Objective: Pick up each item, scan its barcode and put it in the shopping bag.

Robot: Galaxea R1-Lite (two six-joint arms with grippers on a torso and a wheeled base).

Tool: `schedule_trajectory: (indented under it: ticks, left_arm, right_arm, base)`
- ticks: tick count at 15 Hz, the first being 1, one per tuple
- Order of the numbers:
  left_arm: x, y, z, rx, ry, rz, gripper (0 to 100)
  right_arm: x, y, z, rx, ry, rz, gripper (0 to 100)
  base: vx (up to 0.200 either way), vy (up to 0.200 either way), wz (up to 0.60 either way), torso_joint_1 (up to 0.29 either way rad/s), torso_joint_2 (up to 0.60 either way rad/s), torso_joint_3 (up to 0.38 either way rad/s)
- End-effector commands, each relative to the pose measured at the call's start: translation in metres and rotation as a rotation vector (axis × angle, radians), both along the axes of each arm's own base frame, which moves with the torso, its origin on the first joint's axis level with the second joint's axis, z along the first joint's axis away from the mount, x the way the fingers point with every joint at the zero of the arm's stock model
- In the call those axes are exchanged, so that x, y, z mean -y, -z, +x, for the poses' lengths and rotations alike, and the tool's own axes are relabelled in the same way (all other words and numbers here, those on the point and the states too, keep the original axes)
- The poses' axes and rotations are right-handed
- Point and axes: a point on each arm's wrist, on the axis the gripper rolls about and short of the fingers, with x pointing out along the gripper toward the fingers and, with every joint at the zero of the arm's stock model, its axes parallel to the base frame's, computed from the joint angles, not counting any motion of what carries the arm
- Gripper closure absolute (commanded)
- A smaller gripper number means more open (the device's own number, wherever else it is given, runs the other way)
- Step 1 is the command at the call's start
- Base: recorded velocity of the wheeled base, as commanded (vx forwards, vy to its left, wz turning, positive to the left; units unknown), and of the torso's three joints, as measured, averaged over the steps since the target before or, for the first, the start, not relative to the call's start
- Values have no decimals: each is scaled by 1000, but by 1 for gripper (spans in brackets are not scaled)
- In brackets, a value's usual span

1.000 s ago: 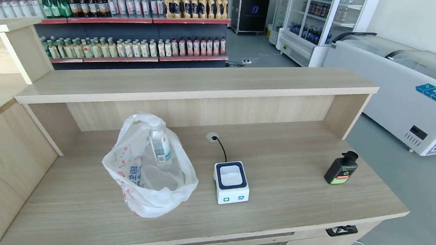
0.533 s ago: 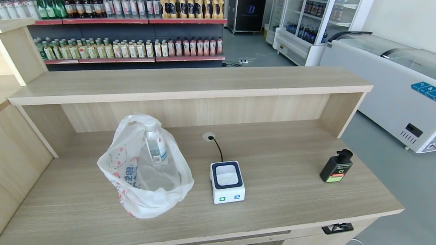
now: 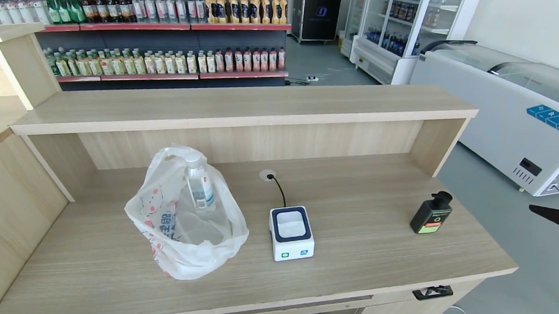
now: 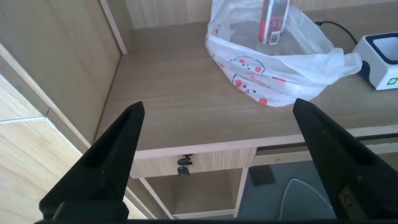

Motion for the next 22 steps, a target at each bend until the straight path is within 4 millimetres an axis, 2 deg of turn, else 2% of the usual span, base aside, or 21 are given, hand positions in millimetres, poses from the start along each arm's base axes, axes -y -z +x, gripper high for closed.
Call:
schedule_trajectory:
  ticks: [1,4,14,22]
  left_arm:
    - [0,0,0,0,-1,0,0]
    - [0,0,0,0,-1,0,0]
    - [0,0,0,0,-1,0,0]
    - [0,0,0,0,-1,0,0]
  right_arm:
    - [-14,16,18,-27,-78,28,0]
    - [-28,25,31,-39,-132,34,0]
    - [-42,57,61,-67,-219,63,0]
    - [-81,80,94,-82,-349,72,0]
  base:
    - [0,0,0,0,0,0]
    - [0,0,0,0,0,0]
    - [0,0,0,0,0,0]
    - [0,0,0,0,0,0]
